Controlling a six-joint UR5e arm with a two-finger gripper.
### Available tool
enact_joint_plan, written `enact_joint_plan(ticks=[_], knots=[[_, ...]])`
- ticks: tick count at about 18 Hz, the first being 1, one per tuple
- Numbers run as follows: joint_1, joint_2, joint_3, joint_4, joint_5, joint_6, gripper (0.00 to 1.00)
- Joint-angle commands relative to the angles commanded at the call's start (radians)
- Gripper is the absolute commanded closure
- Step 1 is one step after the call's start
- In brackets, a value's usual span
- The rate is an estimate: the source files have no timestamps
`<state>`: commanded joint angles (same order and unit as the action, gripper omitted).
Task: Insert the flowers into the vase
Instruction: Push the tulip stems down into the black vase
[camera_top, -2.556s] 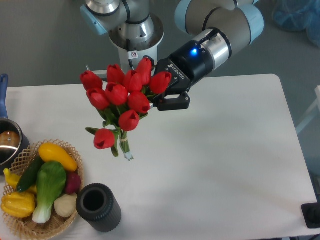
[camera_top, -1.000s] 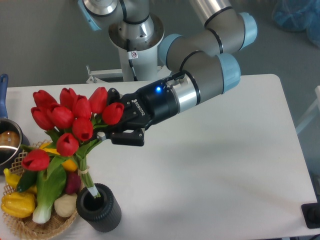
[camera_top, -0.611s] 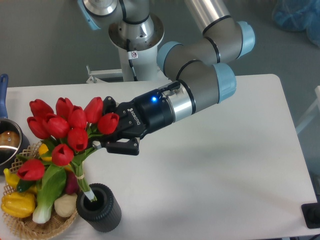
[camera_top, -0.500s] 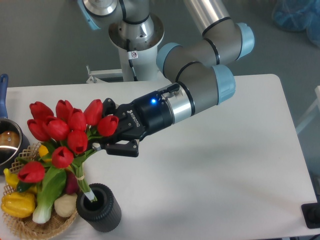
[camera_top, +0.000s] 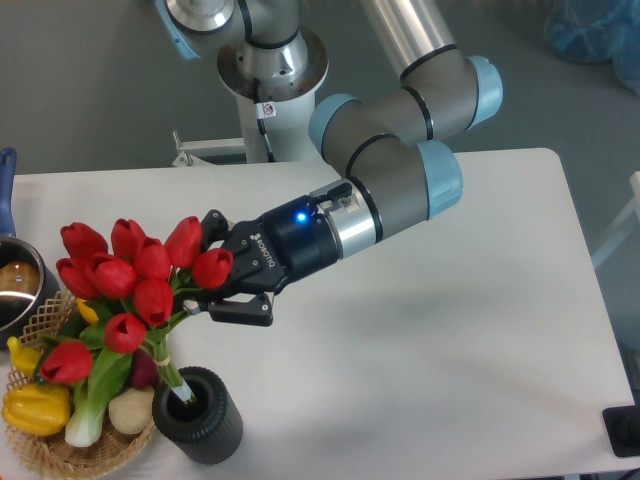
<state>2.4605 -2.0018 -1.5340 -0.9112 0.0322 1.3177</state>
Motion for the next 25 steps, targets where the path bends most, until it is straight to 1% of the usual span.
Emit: enact_joint_plan(ticks=[2, 8, 10, 12, 13, 16, 20, 25], knots=[[-0.003, -0.011, 0.000, 0.002, 0.003, 0.000, 0.85], [-0.008, -0.048, 0.000, 0.005, 0.006, 0.003, 0.84], [-0.008, -0.066, -0.003, 0.021, 0.011, 0.003, 0.84], [-0.014, -0.090, -0.012, 0.049, 0.050, 0.002, 0.84], [-0.024, -0.098, -0.015, 0.055, 0.061, 0.002, 0.84], [-0.025, -0.123, -0.018, 0.060, 0.072, 0.003, 0.84], [-0.026, -0.138, -0.018, 0.066, 0.074, 0.008, 0.84], [-0.026, -0.153, -0.029, 0.069, 0.080, 0.051, 0.84]])
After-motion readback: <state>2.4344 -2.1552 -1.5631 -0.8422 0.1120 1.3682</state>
